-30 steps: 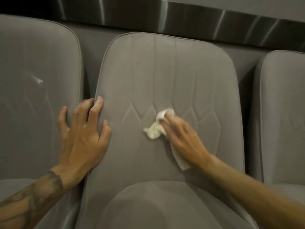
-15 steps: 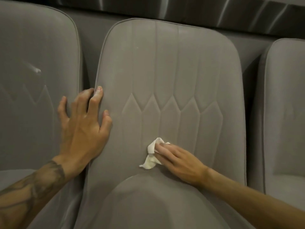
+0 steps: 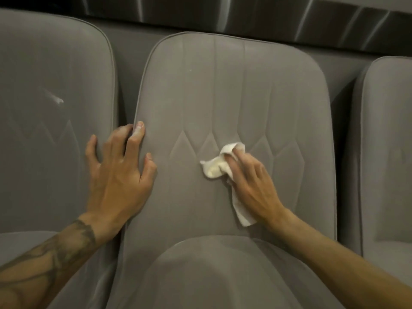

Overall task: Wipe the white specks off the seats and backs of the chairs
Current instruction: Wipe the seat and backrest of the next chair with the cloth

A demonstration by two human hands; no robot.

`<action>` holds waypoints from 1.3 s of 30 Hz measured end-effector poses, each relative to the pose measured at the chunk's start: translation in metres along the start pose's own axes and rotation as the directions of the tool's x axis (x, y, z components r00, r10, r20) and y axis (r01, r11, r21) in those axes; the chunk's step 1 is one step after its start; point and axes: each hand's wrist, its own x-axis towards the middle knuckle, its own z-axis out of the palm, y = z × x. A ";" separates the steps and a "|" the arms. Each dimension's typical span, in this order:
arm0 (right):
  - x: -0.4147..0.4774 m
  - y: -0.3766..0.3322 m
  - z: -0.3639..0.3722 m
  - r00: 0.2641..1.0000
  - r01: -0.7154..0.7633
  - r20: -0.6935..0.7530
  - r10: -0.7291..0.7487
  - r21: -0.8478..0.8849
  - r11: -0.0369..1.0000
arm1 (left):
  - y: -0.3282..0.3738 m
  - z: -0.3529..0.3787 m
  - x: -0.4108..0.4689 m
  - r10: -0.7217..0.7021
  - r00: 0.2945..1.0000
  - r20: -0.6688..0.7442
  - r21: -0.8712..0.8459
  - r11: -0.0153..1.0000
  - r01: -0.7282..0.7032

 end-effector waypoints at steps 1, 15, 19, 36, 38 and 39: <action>0.018 0.010 -0.003 0.999 -0.028 -0.027 0.027 -0.028 0.999 | 0.000 0.000 0.000 0.003 1.000 0.005 0.005 1.000 -0.003; 0.131 0.038 -0.011 0.852 -0.353 -0.389 0.350 0.067 0.933 | 0.001 -0.003 0.000 0.013 1.000 0.013 0.008 1.000 -0.013; 0.139 0.047 -0.012 0.896 -0.250 -0.383 0.225 -0.017 0.968 | -0.001 -0.001 0.001 0.012 1.000 0.008 0.014 1.000 -0.012; 0.130 0.057 -0.012 0.964 -0.230 -0.199 0.175 -0.297 0.927 | -0.001 0.000 0.001 0.013 1.000 0.006 0.023 1.000 -0.014; 0.147 0.058 -0.013 0.916 -0.353 -0.293 0.275 -0.259 0.899 | -0.002 0.000 0.001 0.015 1.000 0.005 0.027 1.000 -0.015; 0.149 0.055 -0.012 0.892 -0.398 -0.323 0.317 -0.223 0.890 | -0.001 0.000 0.001 0.013 1.000 0.005 0.024 1.000 -0.013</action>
